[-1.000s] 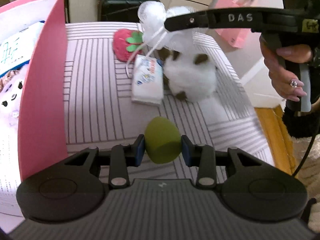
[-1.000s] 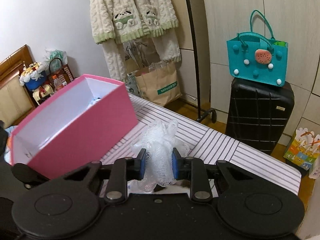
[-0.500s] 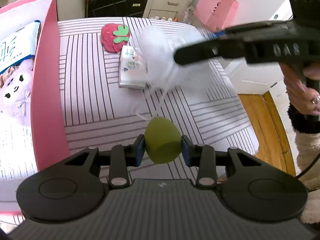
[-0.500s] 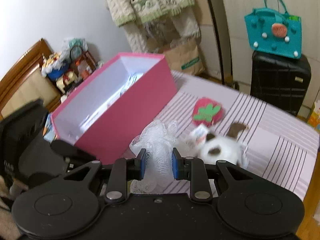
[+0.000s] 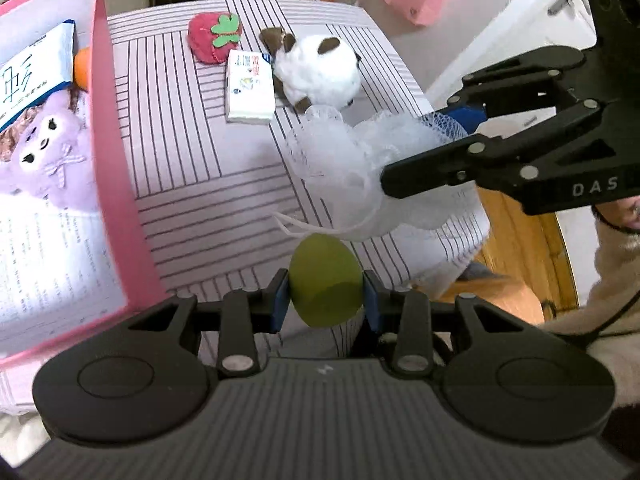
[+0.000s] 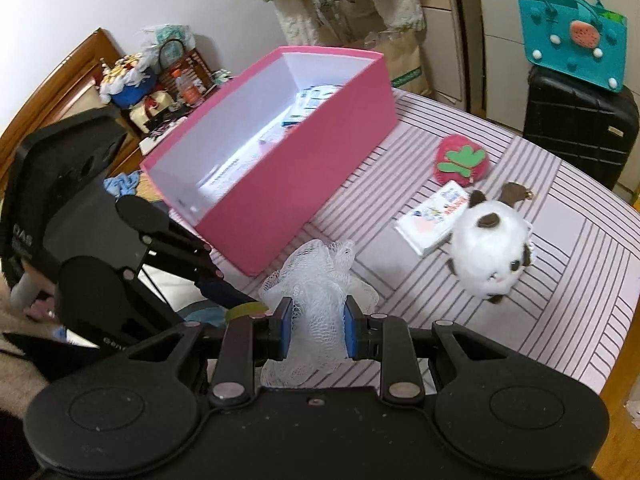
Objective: Organize soft objects
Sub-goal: 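Carry the green sponge and bath puff into the pink box with both tools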
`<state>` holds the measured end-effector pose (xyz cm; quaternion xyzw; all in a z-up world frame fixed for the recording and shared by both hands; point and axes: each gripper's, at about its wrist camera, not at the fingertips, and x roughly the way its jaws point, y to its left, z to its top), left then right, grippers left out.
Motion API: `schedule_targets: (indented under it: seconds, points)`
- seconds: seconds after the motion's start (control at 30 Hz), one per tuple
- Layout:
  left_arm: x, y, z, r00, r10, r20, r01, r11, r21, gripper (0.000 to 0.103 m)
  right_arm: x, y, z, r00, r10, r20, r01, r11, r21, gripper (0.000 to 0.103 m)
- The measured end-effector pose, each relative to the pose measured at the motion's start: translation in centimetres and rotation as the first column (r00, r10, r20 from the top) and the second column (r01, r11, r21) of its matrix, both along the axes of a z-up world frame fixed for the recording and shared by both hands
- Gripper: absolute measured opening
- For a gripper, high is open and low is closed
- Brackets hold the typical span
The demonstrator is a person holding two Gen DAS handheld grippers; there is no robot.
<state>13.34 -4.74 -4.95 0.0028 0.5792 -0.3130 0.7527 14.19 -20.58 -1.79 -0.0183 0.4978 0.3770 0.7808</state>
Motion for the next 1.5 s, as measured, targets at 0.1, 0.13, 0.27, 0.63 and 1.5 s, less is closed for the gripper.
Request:
schedule_targets:
  seconds: [0.1,0.13,0.27,0.63,1.5]
  points:
    - [-0.7,1.0,1.5,1.0,-0.009,0.013,0.009,1.0,0.006,0.037,-0.5,0.6,0.9,1.0,0.017,-0.001,-0.017,1.0,0.011,0.03]
    - [-0.9,1.5,2.1,1.0,-0.008,0.027,0.008,1.0,0.006,0.037,-0.6,0.8,1.3,1.0,0.025,0.0,-0.025,1.0,0.017,0.03]
    - [-1.6,4.0,4.7,0.995,0.019,0.094,-0.018,1.0,-0.008,0.037,-0.3,1.8,2.5,0.999,0.052,0.0,-0.052,0.996,0.066,0.03]
    - [-1.2,10.5,7.7,0.958,0.175,0.228,-0.169,0.985,-0.046,0.037,2.7,7.2,5.6,0.987,0.149,0.057,-0.156,0.976,0.149,0.03]
    - [5.7,15.8,1.3,0.924,0.227,0.307,-0.305,0.922,0.237,0.038,14.1,21.6,-1.0,0.985,0.171,0.001,-0.17,0.981,0.093,0.03]
